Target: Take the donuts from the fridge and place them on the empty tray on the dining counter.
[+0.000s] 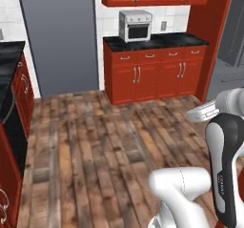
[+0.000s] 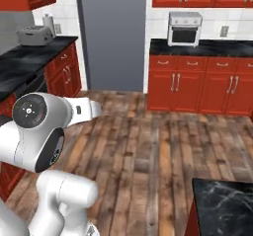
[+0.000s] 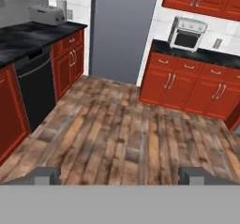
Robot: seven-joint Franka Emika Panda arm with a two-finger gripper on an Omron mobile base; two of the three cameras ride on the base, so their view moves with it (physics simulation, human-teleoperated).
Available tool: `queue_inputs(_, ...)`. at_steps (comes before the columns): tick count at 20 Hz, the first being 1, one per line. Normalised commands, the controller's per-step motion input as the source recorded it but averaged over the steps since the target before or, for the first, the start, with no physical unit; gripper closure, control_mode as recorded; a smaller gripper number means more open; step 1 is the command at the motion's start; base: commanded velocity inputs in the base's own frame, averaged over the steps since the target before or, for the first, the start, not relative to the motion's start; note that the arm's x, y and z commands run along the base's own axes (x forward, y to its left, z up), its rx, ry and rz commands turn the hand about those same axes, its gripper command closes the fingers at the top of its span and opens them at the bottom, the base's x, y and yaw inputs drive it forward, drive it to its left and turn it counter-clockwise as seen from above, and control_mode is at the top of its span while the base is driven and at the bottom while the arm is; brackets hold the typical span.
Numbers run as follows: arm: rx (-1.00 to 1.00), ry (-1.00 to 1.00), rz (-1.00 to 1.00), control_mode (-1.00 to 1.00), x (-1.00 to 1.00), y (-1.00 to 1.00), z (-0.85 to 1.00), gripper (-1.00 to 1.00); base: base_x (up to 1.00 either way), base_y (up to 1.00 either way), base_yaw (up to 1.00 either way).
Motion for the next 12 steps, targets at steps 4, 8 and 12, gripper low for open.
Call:
queue_inputs(4,0.0,0.0,0.0,1.0,0.0,0.0,0.0,-1.0,1.0,-0.38,-0.19)
queue_inputs(8,0.0,0.0,0.0,1.0,0.0,0.0,0.0,-1.0,1.0,-0.38,-0.3)
queue_inputs(12,0.0,0.0,0.0,1.0,0.0,0.0,0.0,-1.0,0.97,-0.4,-0.39)
